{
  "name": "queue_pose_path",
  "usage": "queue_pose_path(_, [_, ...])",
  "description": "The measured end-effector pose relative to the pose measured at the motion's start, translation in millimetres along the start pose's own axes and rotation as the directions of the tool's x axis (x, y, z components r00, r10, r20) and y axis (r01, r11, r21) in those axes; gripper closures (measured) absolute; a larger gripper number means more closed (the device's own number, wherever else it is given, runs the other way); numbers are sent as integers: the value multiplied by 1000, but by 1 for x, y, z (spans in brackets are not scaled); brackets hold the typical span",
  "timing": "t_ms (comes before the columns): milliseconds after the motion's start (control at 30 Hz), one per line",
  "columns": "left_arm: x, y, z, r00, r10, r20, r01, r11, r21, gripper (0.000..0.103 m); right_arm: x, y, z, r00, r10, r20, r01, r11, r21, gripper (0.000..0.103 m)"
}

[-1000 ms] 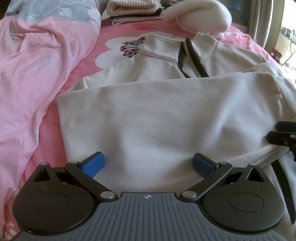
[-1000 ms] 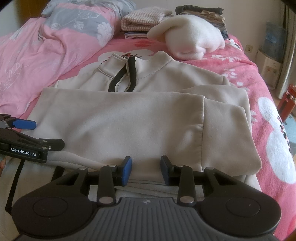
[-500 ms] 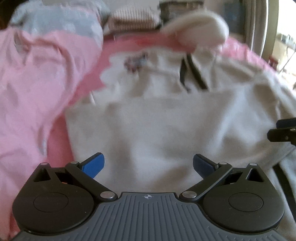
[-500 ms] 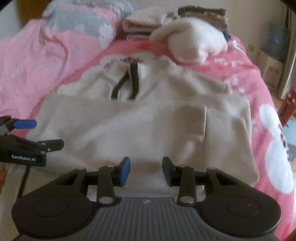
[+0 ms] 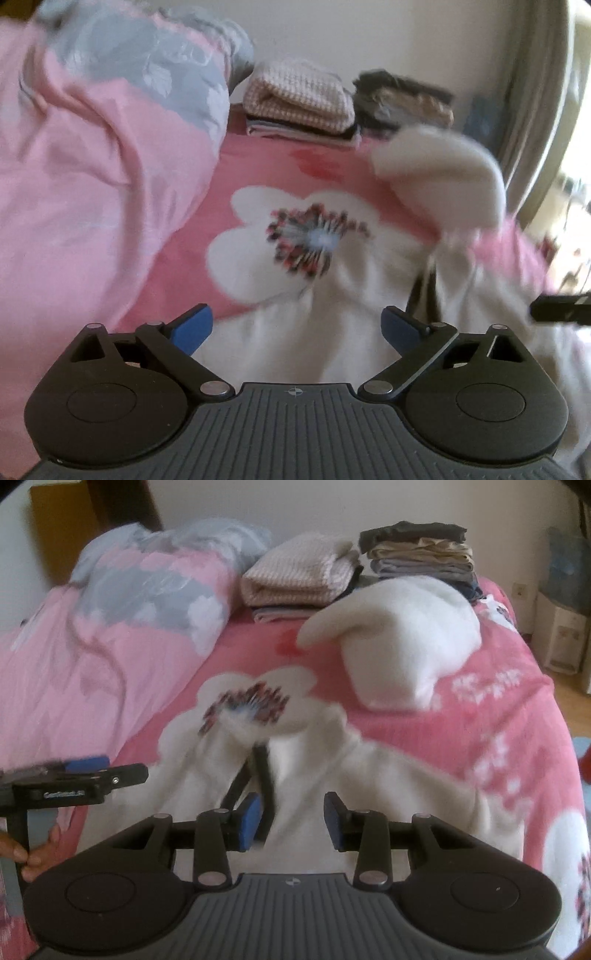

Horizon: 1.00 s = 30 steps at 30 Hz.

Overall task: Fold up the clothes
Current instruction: 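Close the left tool on the hood edge while the right tool grasps it too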

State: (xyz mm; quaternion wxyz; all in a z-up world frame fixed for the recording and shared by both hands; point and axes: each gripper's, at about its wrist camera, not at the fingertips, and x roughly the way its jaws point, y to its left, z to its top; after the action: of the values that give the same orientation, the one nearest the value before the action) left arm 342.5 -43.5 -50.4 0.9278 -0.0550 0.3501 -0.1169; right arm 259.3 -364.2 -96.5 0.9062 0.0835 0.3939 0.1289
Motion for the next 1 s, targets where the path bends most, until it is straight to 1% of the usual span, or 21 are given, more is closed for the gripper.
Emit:
queue_pose_path(133, [38,0,23,1000,-12,-29,10,997,-79,6,34,-18,36,998,55,-23,-52,992,115,63])
queue_pose_path(233, [67,-2,36,996,-48,-78,37,989,-144,10,60,-26,55,998,35,-46,-28,991,131,61])
queue_pose_path(300, [82,-3,40,992,-62,-110,42,984,-173,17,77,-31,65,997,29,-66,-19,989,145,60])
queue_pose_path(433, [107,-6,41,984,-63,-167,26,976,-217,28,110,-40,75,993,-21,-118,41,985,168,60])
queue_pose_path(467, [111,-7,40,983,-65,-172,25,973,-229,33,115,-43,75,991,-15,-133,38,984,176,60])
queue_pose_path(500, [113,-8,39,982,-69,-173,26,970,-240,38,120,-46,75,989,-9,-147,36,982,184,60])
queue_pose_path(533, [115,-9,38,983,-68,-172,24,969,-245,40,125,-47,75,987,-7,-161,38,981,191,60])
queue_pose_path(633, [117,-14,36,988,-53,-148,18,973,-229,56,136,-50,72,982,1,-190,39,977,209,61])
queue_pose_path(700, [117,-16,36,988,-71,-137,39,975,-219,79,138,-52,70,982,12,-190,30,975,219,67])
queue_pose_path(733, [117,-19,36,988,-77,-136,47,976,-213,81,138,-52,69,982,19,-187,23,975,219,72])
queue_pose_path(767, [115,-21,36,988,-80,-130,53,978,-202,83,137,-51,68,983,25,-184,16,975,220,82])
queue_pose_path(833, [109,-25,36,991,-83,-109,63,982,-177,85,130,-47,67,986,25,-167,8,981,193,85])
queue_pose_path(900, [97,-26,36,992,-98,-81,85,984,-155,88,120,-42,68,988,42,-146,-19,987,158,88])
queue_pose_path(1000, [74,-29,37,990,-133,-39,128,986,-107,90,99,-33,67,991,57,-124,-47,996,80,89])
